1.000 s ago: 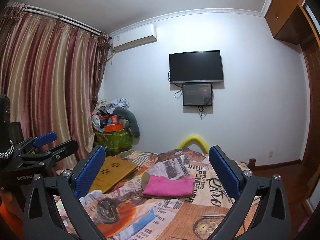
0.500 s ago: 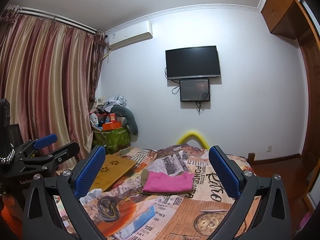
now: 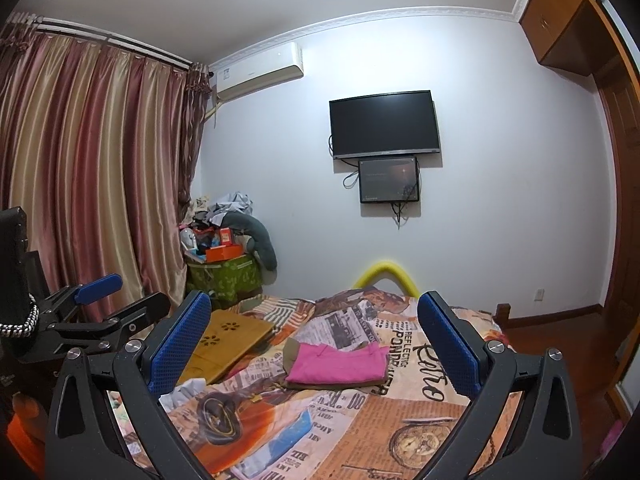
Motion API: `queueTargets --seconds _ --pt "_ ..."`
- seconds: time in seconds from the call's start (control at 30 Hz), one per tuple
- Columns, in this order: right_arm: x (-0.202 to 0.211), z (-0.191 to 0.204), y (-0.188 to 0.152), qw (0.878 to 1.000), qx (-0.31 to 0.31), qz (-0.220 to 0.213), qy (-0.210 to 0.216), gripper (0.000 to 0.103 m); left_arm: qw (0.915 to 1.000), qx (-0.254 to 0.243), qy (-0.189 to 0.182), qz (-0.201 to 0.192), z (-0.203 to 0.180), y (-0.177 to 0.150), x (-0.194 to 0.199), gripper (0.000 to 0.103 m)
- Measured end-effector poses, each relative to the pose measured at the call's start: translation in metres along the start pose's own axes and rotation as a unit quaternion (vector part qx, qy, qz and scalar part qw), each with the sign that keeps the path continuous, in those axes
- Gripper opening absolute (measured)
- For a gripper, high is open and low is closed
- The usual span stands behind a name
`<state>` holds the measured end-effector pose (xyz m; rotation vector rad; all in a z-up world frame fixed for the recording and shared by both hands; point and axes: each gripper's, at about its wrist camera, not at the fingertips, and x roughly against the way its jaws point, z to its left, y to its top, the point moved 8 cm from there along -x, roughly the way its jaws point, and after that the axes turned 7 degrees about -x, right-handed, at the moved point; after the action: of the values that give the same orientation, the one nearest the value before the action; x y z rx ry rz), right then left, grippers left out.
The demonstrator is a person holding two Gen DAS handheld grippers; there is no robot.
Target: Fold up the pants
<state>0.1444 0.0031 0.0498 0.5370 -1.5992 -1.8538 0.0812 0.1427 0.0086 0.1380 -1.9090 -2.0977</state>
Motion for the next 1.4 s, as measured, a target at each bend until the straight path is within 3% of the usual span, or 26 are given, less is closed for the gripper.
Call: queueTargets --seconds 1.4 --pt "0.002 -0.011 -0.002 1.000 -0.015 0.013 -0.004 0.103 0.9999 -0.007 -0.015 0.000 -0.006 -0.001 -0.001 0.103"
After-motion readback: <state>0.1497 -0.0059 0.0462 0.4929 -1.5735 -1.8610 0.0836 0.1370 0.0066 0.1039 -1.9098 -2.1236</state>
